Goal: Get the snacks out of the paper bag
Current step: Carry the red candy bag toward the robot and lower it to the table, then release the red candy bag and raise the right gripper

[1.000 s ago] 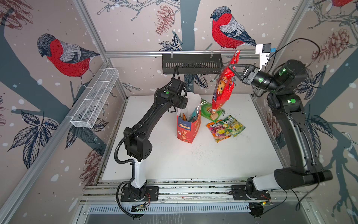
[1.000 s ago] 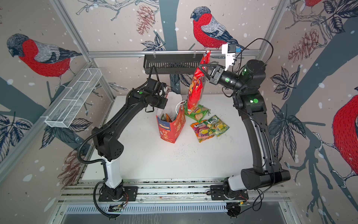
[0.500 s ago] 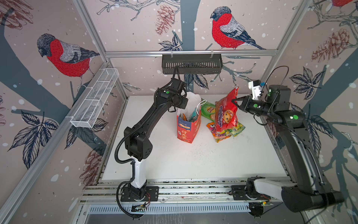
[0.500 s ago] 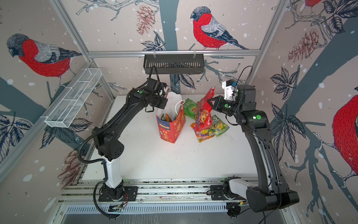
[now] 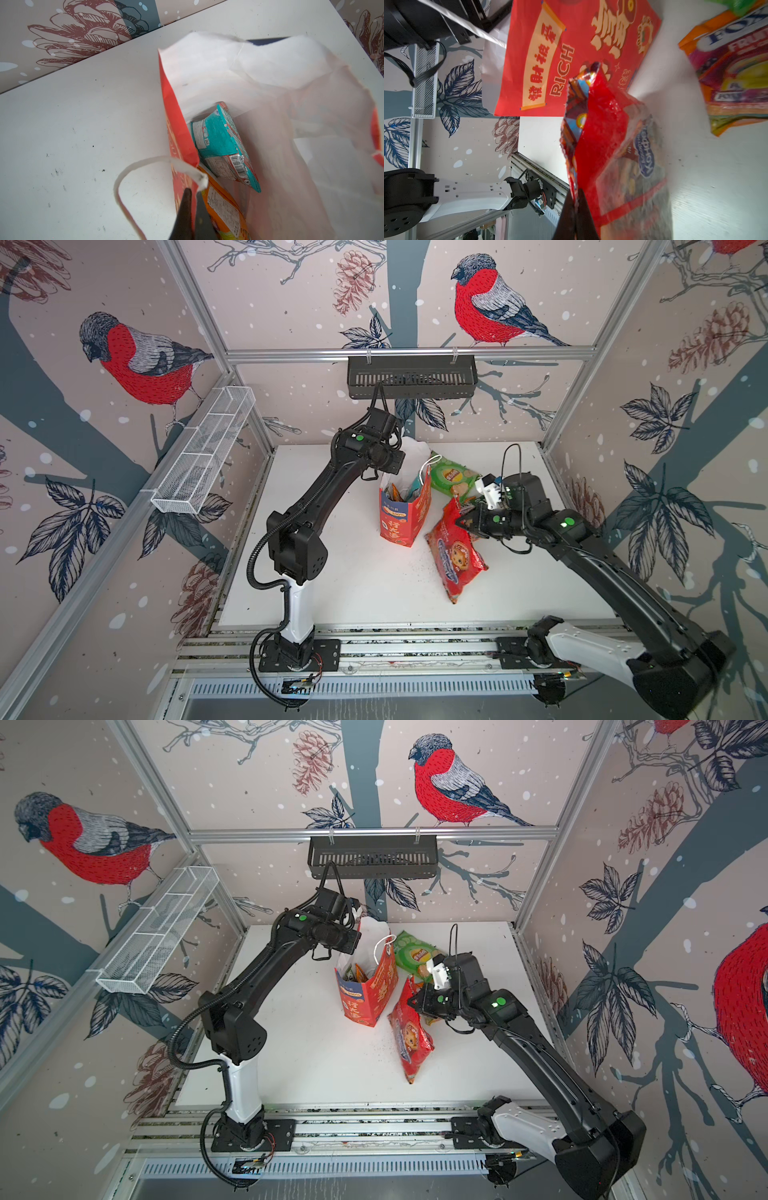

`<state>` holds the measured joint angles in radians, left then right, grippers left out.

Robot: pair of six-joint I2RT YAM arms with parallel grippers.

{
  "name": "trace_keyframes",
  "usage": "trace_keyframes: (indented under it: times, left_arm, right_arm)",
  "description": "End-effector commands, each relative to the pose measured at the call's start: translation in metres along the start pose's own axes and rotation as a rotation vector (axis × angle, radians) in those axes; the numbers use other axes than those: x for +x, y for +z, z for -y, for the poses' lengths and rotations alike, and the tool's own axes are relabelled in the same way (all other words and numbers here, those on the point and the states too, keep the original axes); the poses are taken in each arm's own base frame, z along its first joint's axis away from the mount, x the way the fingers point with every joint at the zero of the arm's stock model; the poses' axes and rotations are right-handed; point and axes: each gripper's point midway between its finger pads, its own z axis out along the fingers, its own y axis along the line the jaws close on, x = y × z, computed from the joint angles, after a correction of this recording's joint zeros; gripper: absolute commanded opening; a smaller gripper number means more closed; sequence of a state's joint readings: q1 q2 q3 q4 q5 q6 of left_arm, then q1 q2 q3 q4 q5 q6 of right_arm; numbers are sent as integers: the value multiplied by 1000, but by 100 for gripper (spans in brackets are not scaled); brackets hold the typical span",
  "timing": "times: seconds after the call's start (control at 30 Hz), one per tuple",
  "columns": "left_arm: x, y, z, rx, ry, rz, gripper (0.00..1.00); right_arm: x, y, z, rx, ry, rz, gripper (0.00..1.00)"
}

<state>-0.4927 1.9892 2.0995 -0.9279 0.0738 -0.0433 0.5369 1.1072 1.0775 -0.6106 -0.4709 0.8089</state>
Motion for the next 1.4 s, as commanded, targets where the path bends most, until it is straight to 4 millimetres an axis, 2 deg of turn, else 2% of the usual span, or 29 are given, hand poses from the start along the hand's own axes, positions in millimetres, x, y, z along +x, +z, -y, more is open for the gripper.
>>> trace_keyframes:
  times: [0.0, 0.1, 0.17, 0.23, 0.37, 0.5, 0.63, 0.77, 1.2, 1.3, 1.37]
  left_arm:
    - [8, -3, 0, 3, 14, -28, 0]
    - [9, -4, -1, -1, 13, -26, 0]
    - [10, -4, -1, -2, 14, -26, 0]
    - [11, -3, -2, -3, 13, -30, 0]
    - [11, -4, -2, -3, 12, -30, 0]
    - [10, -5, -2, -6, 14, -29, 0]
    - [11, -7, -2, -10, 18, -34, 0]
    - [9, -11, -4, -22, 17, -32, 0]
    - [9, -16, -7, -44, 15, -26, 0]
    - [10, -16, -8, -47, 14, -30, 0]
    - [12, -16, -10, -55, 14, -34, 0]
  right_arm:
    - [-20, 10, -40, -192, -11, 72, 0]
    - [-9, 20, -29, -195, 38, 26, 0]
    - [-3, 23, -4, -130, 80, 2, 0]
    - [3, 22, 31, -49, 132, -26, 0]
    - [13, 14, 84, 102, 199, -33, 0]
    - [20, 9, 113, 227, 222, -38, 0]
    - [32, 16, 135, 325, 237, -95, 0]
    - [42, 28, 147, 382, 233, -145, 0]
    - [41, 93, 144, 272, 221, -197, 0]
    - [49, 107, 147, 264, 217, -244, 0]
    - [54, 110, 149, 279, 207, -275, 2]
